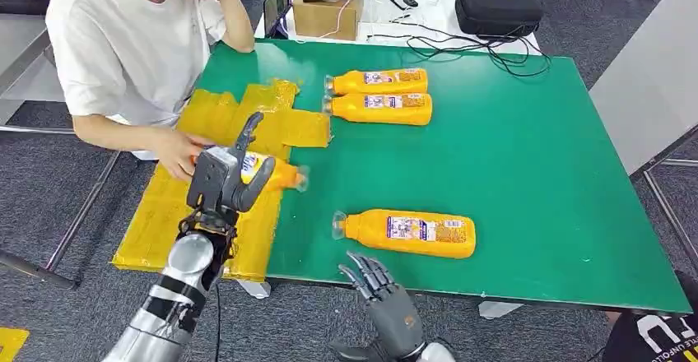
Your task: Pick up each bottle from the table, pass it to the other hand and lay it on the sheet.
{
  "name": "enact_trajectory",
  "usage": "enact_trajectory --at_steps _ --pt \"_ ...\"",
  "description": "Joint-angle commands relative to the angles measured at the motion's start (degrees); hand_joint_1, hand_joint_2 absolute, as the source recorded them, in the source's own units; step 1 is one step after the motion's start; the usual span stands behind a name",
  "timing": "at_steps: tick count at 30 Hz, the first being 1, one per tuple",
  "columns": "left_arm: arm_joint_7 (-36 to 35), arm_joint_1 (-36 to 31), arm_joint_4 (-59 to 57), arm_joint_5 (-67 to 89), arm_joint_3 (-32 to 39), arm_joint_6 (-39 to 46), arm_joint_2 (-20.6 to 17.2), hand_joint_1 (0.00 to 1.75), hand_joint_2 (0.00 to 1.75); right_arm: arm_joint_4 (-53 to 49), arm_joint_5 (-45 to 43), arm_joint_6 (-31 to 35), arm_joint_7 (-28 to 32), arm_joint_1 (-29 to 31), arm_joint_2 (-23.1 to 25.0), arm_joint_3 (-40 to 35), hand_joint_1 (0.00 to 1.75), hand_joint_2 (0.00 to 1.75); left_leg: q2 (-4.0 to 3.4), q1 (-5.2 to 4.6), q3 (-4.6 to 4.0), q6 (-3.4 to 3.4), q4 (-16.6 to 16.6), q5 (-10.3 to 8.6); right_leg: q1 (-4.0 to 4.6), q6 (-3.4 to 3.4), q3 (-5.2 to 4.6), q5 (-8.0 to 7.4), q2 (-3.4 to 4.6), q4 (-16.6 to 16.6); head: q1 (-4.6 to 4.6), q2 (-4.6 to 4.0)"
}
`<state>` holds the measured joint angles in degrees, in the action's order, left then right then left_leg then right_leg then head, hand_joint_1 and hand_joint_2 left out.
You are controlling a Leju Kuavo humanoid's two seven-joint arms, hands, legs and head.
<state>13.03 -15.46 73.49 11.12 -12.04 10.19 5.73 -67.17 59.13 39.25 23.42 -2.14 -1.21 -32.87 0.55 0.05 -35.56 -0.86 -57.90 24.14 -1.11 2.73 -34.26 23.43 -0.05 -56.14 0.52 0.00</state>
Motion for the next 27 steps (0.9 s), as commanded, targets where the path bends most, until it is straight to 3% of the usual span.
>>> enact_trajectory --at_steps 1,9,10,12,16,24,27 --pt "1.21 9.28 8.73 -1.38 -1.26 1.24 0.32 0.0 1.75 -5.33 4.54 -1.32 -4.12 -0.85 -9.83 2.13 0.0 1.75 -0.15 -0.04 0.25 -0.06 -0.02 0.23 0.0 -0.09 0.22 0.13 0.08 0.01 0.02 0.0" --pt "1.18 8.58 8.5 -1.4 -1.18 1.25 0.35 0.0 1.75 -5.19 4.75 -1.64 -4.26 -0.72 -9.34 1.85 0.0 1.75 -0.04 -0.02 0.1 -0.06 -0.01 0.12 0.03 -0.07 0.07 0.05 -0.01 0.01 0.04 0.0" --pt "1.09 9.18 8.77 -1.73 -0.64 1.64 0.84 0.0 1.75 -5.07 7.16 -1.33 -6.35 -0.72 -9.66 2.41 0.0 1.75 -0.09 0.04 0.35 -0.01 -0.06 0.26 0.1 -0.18 0.33 0.18 0.0 -0.01 0.02 0.0" --pt "1.16 15.36 12.83 -2.09 0.37 2.82 2.14 0.0 1.75 -8.53 11.12 -1.25 -11.89 -1.9 -13.07 5.3 0.0 1.75 -0.07 0.03 0.14 -0.07 0.0 0.13 0.06 -0.06 0.11 0.06 0.01 0.02 0.02 0.0" --pt "2.8 22.16 16.17 3.68 -1.93 4.86 2.1 0.0 1.75 -12.95 11.44 -6.58 -12.02 -3.41 -16.89 11.1 0.0 1.75 -0.27 -0.04 0.33 -0.1 -0.02 0.31 -0.01 -0.06 0.27 0.17 0.2 0.0 0.04 0.0" --pt "1.78 19.65 10.94 11.7 -2.78 6.24 3.93 0.0 1.75 -6.98 16.68 -10.26 -11.72 7.3 -14.07 8.65 0.0 1.75 -0.26 -0.14 0.07 -0.22 0.01 0.24 -0.07 0.0 0.04 0.02 0.19 0.08 0.02 0.0" --pt "2.67 20.39 12.64 11.97 -1.93 6.69 4.62 0.0 1.75 -6.15 17.53 -11.54 -15.04 10.92 -13.15 7.91 0.0 1.75 -0.27 -0.14 0.15 -0.22 0.02 0.23 -0.07 0.0 0.09 0.0 0.2 0.09 0.07 0.0"
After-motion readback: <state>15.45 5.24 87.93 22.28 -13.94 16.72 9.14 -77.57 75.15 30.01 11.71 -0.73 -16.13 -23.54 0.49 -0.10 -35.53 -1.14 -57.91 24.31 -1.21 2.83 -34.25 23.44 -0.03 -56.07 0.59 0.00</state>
